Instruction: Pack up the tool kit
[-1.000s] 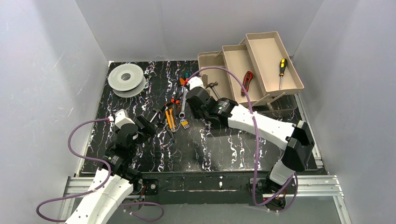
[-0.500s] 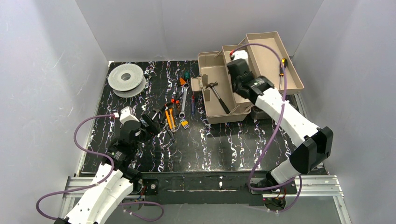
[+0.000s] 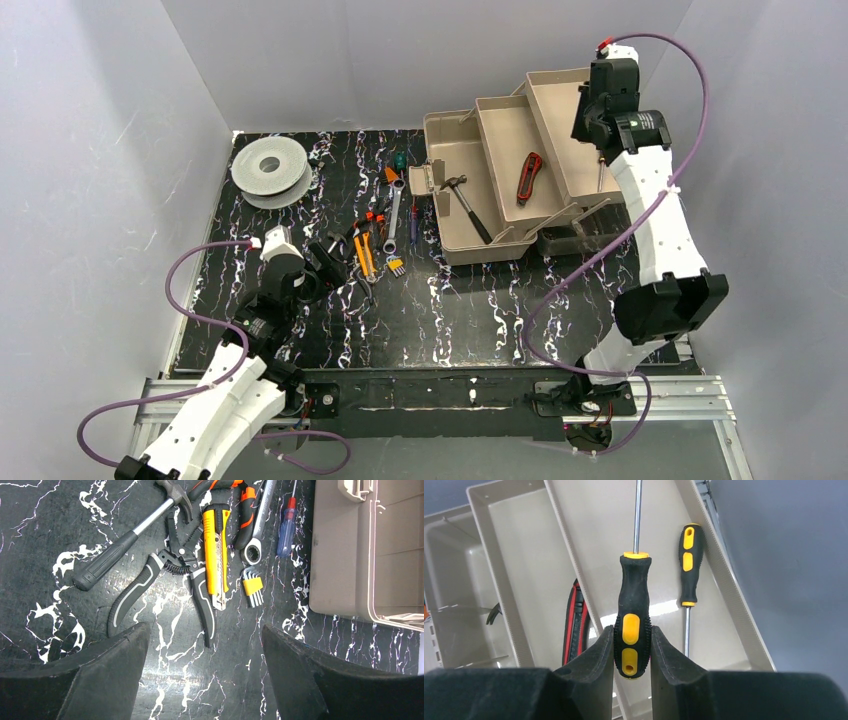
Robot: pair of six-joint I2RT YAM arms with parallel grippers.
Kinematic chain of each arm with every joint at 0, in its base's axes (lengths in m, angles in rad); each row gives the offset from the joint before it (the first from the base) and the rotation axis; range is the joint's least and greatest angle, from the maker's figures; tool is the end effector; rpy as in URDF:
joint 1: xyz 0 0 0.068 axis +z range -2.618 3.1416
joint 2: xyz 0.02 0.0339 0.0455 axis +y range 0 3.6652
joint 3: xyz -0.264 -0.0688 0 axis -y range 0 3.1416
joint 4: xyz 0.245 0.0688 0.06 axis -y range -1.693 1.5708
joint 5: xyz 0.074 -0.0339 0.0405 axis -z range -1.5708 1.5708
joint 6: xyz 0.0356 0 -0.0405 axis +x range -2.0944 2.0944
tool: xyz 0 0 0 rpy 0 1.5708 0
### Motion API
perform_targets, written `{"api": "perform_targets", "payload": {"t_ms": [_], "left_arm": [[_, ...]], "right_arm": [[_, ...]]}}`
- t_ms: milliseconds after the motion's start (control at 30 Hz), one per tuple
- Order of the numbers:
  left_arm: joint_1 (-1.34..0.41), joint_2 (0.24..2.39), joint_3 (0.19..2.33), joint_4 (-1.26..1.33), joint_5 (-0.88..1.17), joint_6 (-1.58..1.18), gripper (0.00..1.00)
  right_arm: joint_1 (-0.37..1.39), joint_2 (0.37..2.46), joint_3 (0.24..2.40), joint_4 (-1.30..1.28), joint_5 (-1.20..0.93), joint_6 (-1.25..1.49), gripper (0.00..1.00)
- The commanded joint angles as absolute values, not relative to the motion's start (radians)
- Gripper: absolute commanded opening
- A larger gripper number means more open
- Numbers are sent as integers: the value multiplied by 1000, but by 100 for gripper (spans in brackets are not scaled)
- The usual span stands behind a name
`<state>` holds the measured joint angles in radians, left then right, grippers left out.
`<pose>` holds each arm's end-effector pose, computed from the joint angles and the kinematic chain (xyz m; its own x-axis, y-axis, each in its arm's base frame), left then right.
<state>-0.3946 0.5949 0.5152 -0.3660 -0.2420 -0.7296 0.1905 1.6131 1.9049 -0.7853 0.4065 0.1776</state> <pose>0.1402 -0.0491 0.2550 -0.4124 -0.5293 -0.7415 -0.1358 0.8405 -0.5244 0.3390 0.0510 0.4547 -0.4281 0.0827 -0.8999 0.2475 0.9685 -0.0288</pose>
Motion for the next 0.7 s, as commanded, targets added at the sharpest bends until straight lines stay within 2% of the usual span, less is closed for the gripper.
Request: {"api": "perform_targets", "payload": {"t_ms": [0,33,67,133,267,467,567,667], "left_arm": [[-392,590,523,-365,-235,-713,81],[-392,591,523,-365,-235,-713,82],[-392,591,522,-364,-234,-714,82],[-391,593,523,-364,-230,-715,82],[-391,603,524,-358,-218,-721,82],[-391,613,524,-346,-204,-725,82],[-392,628,520,-326,-188,-730,82],[-392,640,517,-315,-177,-735,82]], "right_arm": [[164,1685,1979,-854,329,158,21],[159,1694,1984,-859,332,161,39],[158,1700,1986,-864,339,169,65],[157,1703,1983,-863,340,171,74],[155,1700,1977,-852,320,171,82],[154,1671,1966,-851,237,176,85],[156,1540,1814,-717,-217,205,87],[173,1414,1632,-504,-541,276,85]]}}
